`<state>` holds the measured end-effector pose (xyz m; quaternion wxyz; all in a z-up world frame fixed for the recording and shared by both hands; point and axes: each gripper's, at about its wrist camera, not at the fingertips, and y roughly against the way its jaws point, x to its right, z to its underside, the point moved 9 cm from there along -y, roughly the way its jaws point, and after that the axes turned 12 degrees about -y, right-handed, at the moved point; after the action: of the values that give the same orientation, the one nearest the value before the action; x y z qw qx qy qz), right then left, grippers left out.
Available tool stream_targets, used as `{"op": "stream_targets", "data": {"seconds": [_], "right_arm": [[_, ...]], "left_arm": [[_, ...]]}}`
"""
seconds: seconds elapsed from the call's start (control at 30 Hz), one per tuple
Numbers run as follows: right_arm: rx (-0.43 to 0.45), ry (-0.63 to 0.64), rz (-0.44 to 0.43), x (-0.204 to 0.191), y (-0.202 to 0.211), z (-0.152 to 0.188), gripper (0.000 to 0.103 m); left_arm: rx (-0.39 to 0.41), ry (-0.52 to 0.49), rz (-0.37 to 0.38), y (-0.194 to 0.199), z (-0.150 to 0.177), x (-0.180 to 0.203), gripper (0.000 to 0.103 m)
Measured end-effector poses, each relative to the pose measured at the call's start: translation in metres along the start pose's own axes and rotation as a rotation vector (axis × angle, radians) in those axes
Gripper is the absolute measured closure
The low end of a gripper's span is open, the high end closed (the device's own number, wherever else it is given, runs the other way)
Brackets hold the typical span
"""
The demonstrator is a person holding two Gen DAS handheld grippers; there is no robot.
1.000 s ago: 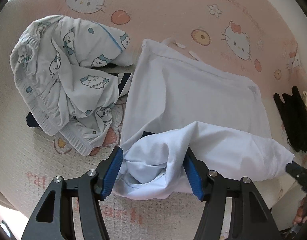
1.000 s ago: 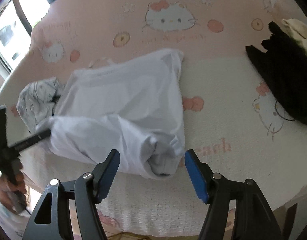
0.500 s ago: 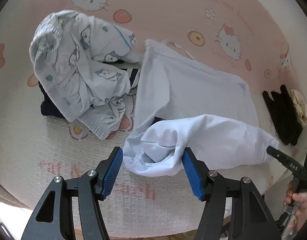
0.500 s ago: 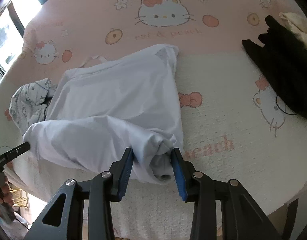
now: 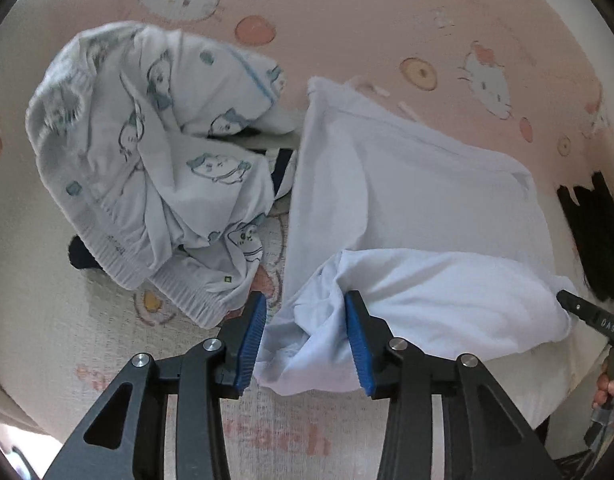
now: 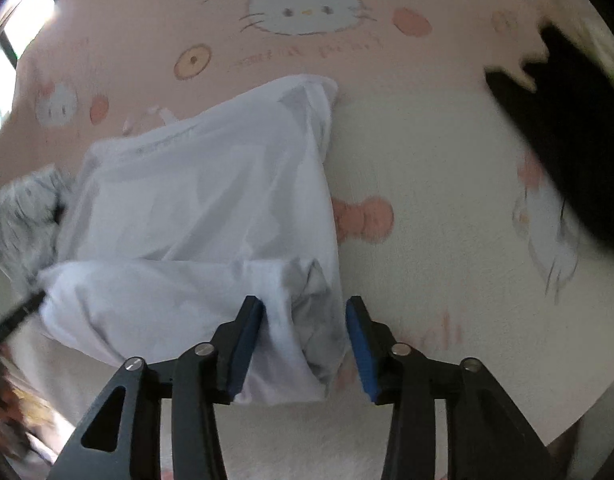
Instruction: Fold clothes
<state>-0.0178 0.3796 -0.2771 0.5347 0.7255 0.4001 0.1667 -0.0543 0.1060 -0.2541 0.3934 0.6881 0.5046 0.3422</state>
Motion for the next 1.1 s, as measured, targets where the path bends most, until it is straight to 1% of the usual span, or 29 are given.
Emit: {"op": "stream_targets", "data": {"seconds": [0.1,0.13,0.17,0.23,0.27,0.3,0.43,0.47,0.63,0.73,0.77,0.8,0.83,0.87,0.9,0.97,1.0,1.03,1.1], "right_arm": [[-0.024,0.033,0.022,-0.005,-0.010,-0.006,0.060],[-0.042,0.004,0.013,-0.002,-0.012,-0.007,0.060],[-0.060,-0.025,0.003,0.000,-0.015,-0.007,0.059],[-0.073,-0.066,-0.009,0.006,-0.018,-0.007,0.053],[-0.066,-0.062,-0.008,0.008,-0.019,-0.007,0.046],[-0.056,-0.057,-0.009,0.010,-0.020,-0.007,0.042],[-0.023,-0.067,-0.035,0.012,-0.011,-0.007,0.041],[-0.012,-0.069,-0.040,0.012,-0.007,-0.008,0.039],[0.040,-0.072,-0.061,0.012,0.012,-0.009,0.039],[0.071,-0.007,-0.041,0.005,0.027,-0.010,0.039],[0.078,0.029,-0.035,0.001,0.033,-0.010,0.037],[0.085,0.063,-0.026,-0.003,0.037,-0.009,0.034],[0.093,0.098,-0.012,-0.007,0.040,-0.007,0.033],[0.100,0.132,0.001,-0.011,0.044,-0.006,0.033],[0.107,0.170,0.011,-0.015,0.047,-0.003,0.032],[0.118,0.251,0.019,-0.024,0.052,0.008,0.032],[0.121,0.285,0.027,-0.028,0.052,0.012,0.032],[0.125,0.327,0.038,-0.032,0.053,0.017,0.032],[0.122,0.432,0.064,-0.042,0.054,0.029,0.032]], "left_arm": [[-0.034,0.016,-0.004,-0.002,0.003,-0.004,0.062],[-0.039,0.006,-0.018,-0.001,0.005,-0.006,0.060],[-0.043,-0.005,-0.035,-0.001,0.006,-0.007,0.054],[-0.023,-0.054,-0.055,0.003,0.005,-0.004,0.053],[-0.010,-0.080,-0.063,0.006,0.005,-0.001,0.053],[0.003,-0.106,-0.072,0.009,0.004,0.001,0.053],[0.055,-0.212,-0.106,0.019,0.001,0.011,0.051],[0.068,-0.239,-0.114,0.022,0.001,0.013,0.051],[0.126,-0.360,-0.144,0.036,-0.005,0.029,0.050],[0.153,-0.421,-0.147,0.046,-0.009,0.042,0.049],[0.169,-0.463,-0.165,0.048,-0.012,0.048,0.046],[0.188,-0.519,-0.200,0.050,-0.012,0.054,0.038],[0.207,-0.577,-0.240,0.052,-0.011,0.061,0.035],[0.226,-0.640,-0.298,0.054,-0.009,0.066,0.031],[0.246,-0.704,-0.363,0.055,-0.007,0.070,0.031],[0.266,-0.867,-0.491,0.053,0.002,0.080,0.031],[0.268,-0.928,-0.537,0.053,0.006,0.083,0.031],[0.261,-0.996,-0.575,0.050,0.012,0.086,0.031],[0.250,-1.100,-0.616,0.047,0.024,0.090,0.031]]}}
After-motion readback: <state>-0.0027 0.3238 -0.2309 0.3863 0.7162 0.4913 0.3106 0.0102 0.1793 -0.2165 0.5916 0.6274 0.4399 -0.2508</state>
